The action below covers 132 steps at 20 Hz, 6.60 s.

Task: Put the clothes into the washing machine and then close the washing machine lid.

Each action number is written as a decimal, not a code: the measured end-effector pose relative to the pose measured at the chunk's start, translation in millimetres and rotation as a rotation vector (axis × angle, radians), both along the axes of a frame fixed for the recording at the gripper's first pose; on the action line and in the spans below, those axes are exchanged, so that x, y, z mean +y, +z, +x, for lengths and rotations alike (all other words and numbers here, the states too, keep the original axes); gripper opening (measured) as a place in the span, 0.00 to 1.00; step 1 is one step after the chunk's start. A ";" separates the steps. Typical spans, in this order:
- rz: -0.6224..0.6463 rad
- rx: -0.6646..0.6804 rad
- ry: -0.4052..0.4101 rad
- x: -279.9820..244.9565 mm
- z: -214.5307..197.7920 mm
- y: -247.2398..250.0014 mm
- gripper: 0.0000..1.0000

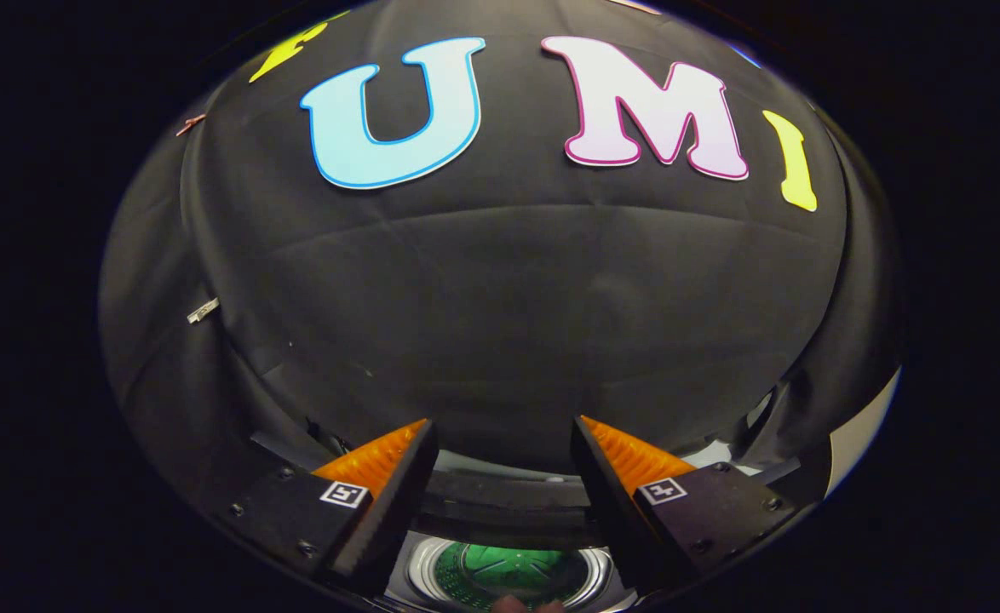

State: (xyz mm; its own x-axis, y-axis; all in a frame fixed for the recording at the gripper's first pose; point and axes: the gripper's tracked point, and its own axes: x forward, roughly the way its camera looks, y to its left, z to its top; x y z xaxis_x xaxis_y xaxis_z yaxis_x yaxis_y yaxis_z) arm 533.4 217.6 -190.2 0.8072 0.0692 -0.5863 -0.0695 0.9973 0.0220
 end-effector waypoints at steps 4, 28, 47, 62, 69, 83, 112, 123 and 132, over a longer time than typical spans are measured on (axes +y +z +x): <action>0.010 -0.019 0.020 3.1 -25.0 2.6 0.99; -0.018 -0.182 0.079 10.6 -161.6 -42.5 1.00; -0.026 -0.500 0.193 8.1 -286.2 90.6 0.99; 0.034 -0.649 0.103 -90.0 -426.4 191.1 0.99; -0.053 -0.728 -0.017 -154.2 -500.6 217.0 0.99; -0.051 -0.705 -0.066 -199.4 -533.4 209.2 0.99; -0.060 -0.684 -0.066 -199.7 -536.5 200.2 0.99; -0.047 -0.673 -0.077 -203.1 -535.6 197.9 0.99; -0.045 -0.681 -0.079 -203.3 -536.6 199.4 0.99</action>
State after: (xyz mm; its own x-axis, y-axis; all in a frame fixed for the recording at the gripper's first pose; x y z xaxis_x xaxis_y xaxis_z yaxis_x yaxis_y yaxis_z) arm -3.2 14.3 9.2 0.9985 -0.0177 0.0526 0.0200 0.9989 -0.0424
